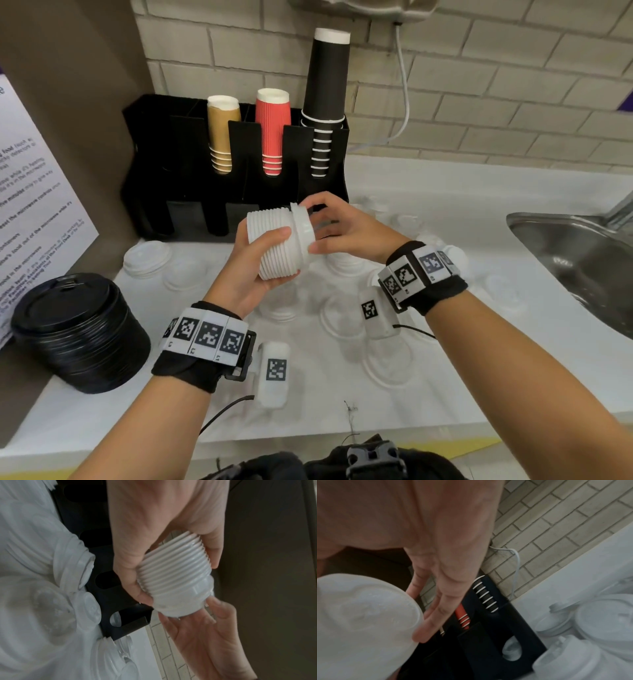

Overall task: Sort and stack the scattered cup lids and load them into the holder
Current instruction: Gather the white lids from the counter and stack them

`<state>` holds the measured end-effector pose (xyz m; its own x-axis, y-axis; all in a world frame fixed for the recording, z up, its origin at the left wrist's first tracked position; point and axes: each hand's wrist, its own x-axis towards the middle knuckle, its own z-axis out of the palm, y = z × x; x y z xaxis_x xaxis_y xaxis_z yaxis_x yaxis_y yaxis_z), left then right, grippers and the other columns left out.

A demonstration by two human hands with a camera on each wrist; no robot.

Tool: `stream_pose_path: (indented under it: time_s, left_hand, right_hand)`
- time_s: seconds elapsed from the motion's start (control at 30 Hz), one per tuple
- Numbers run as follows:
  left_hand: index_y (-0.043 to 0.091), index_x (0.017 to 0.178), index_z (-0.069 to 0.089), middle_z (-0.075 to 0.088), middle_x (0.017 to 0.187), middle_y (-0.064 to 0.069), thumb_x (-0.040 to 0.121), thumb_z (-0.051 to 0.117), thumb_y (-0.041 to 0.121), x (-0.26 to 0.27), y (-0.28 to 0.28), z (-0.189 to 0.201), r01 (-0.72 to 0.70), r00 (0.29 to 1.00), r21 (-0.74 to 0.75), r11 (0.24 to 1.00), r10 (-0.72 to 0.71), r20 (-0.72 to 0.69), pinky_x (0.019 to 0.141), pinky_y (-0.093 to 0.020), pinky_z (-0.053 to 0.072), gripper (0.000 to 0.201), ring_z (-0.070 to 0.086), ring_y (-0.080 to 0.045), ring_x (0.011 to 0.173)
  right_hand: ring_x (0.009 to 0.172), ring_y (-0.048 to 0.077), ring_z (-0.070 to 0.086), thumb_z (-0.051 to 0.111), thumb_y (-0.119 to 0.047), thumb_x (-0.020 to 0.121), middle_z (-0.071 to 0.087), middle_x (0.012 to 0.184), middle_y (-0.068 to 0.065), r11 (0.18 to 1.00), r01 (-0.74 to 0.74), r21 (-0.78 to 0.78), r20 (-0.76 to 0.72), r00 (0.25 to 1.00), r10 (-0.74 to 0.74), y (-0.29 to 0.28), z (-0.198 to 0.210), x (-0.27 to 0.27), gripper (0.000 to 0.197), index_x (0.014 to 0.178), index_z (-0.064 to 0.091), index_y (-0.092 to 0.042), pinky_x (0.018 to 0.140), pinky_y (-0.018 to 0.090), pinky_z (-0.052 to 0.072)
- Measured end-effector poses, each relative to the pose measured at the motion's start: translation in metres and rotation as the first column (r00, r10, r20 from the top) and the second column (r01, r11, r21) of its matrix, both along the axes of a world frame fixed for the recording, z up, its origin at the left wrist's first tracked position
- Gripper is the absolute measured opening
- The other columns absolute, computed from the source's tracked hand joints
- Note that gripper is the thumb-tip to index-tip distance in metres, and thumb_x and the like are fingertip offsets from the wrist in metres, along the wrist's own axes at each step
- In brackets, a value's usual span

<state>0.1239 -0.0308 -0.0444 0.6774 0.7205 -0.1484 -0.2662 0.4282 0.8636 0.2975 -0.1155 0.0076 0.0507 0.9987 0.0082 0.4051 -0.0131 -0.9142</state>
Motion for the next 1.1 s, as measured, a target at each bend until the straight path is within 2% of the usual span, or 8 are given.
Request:
stream_pose_path:
  time_s: [0.27,0.43,0.57,0.7,0.73,0.8,0.87,1.1]
  left_hand:
    - [0.038,0.132,0.042,0.055,0.131,-0.005,0.069,0.073,0.034,0.003,-0.004,0.000,-0.003,1.000,0.032,0.999,0.003,-0.006,0.074,-0.042,0.058,0.070,0.058,-0.028,0.116]
    - [0.038,0.130,0.043,0.057,0.130,-0.005,0.069,0.072,0.033,0.006,-0.005,0.000,-0.005,1.000,0.015,1.000,0.005,0.022,0.088,-0.051,0.055,0.067,0.059,-0.028,0.116]
    - [0.036,0.131,0.043,0.056,0.130,-0.005,0.069,0.075,0.030,0.006,-0.005,0.001,-0.015,0.999,0.027,1.000,0.014,0.033,0.087,-0.050,0.055,0.070,0.059,-0.028,0.117]
    - [0.035,0.128,0.044,0.055,0.127,-0.002,0.069,0.072,0.030,0.005,-0.001,0.001,-0.060,0.998,0.023,0.998,0.059,0.036,0.087,-0.048,0.054,0.065,0.058,-0.027,0.115]
    - [0.034,0.129,0.044,0.055,0.126,-0.002,0.069,0.072,0.029,0.003,0.001,0.001,-0.073,0.997,0.009,0.997,0.073,0.041,0.086,-0.048,0.055,0.066,0.057,-0.027,0.115]
    - [0.033,0.131,0.044,0.054,0.128,-0.003,0.067,0.075,0.027,0.001,0.005,0.001,-0.084,0.995,-0.016,0.996,0.085,0.056,0.083,-0.046,0.057,0.071,0.055,-0.028,0.117]
    - [0.032,0.132,0.044,0.053,0.129,-0.004,0.068,0.076,0.026,-0.002,0.008,0.002,-0.088,0.994,-0.024,0.996,0.089,0.063,0.081,-0.044,0.057,0.072,0.054,-0.028,0.117]
    - [0.032,0.132,0.044,0.054,0.129,-0.003,0.068,0.073,0.027,-0.002,0.009,0.003,-0.086,0.994,-0.029,0.996,0.087,0.059,0.081,-0.044,0.058,0.070,0.056,-0.027,0.116]
  right_hand:
    - [0.103,0.026,0.063,0.077,-0.008,0.078,0.058,0.117,0.008,0.999,0.034,0.037,0.006,0.999,-0.035,0.000,-0.008,-0.006,0.059,0.125,0.047,-0.027,0.091,0.040,0.055]
    - [0.103,0.023,0.063,0.077,-0.007,0.077,0.057,0.117,0.005,0.998,0.038,0.052,-0.013,0.999,-0.037,0.000,-0.010,-0.006,0.059,0.124,0.047,-0.028,0.088,0.036,0.056]
    - [0.104,0.019,0.063,0.077,-0.010,0.078,0.058,0.118,0.003,0.998,0.027,0.051,-0.011,1.000,-0.026,-0.001,-0.009,-0.006,0.063,0.128,0.045,-0.030,0.088,0.032,0.056]
    - [0.114,0.015,0.057,0.081,-0.026,0.075,0.056,0.125,-0.001,0.988,0.003,-0.157,0.199,0.980,0.029,0.000,-0.007,0.005,0.080,0.140,0.035,-0.033,0.095,0.026,0.049]
    - [0.115,0.016,0.056,0.081,-0.032,0.074,0.055,0.124,-0.002,0.971,0.020,-0.240,0.349,0.935,0.067,-0.001,-0.007,0.008,0.079,0.139,0.037,-0.028,0.094,0.024,0.046]
    - [0.113,0.018,0.054,0.081,-0.042,0.072,0.055,0.122,-0.002,0.919,0.048,-0.392,0.628,0.744,0.229,-0.004,-0.013,0.010,0.073,0.133,0.047,-0.022,0.090,0.024,0.044]
    - [0.112,0.020,0.050,0.082,-0.046,0.068,0.052,0.124,0.000,0.844,0.072,-0.531,0.716,0.572,0.401,-0.007,-0.025,0.005,0.076,0.131,0.048,-0.023,0.094,0.030,0.044]
    - [0.115,0.024,0.041,0.086,-0.032,0.066,0.040,0.124,0.006,0.754,0.078,-0.653,0.709,0.415,0.571,-0.010,-0.045,-0.007,0.084,0.133,0.036,-0.024,0.089,0.040,0.047]
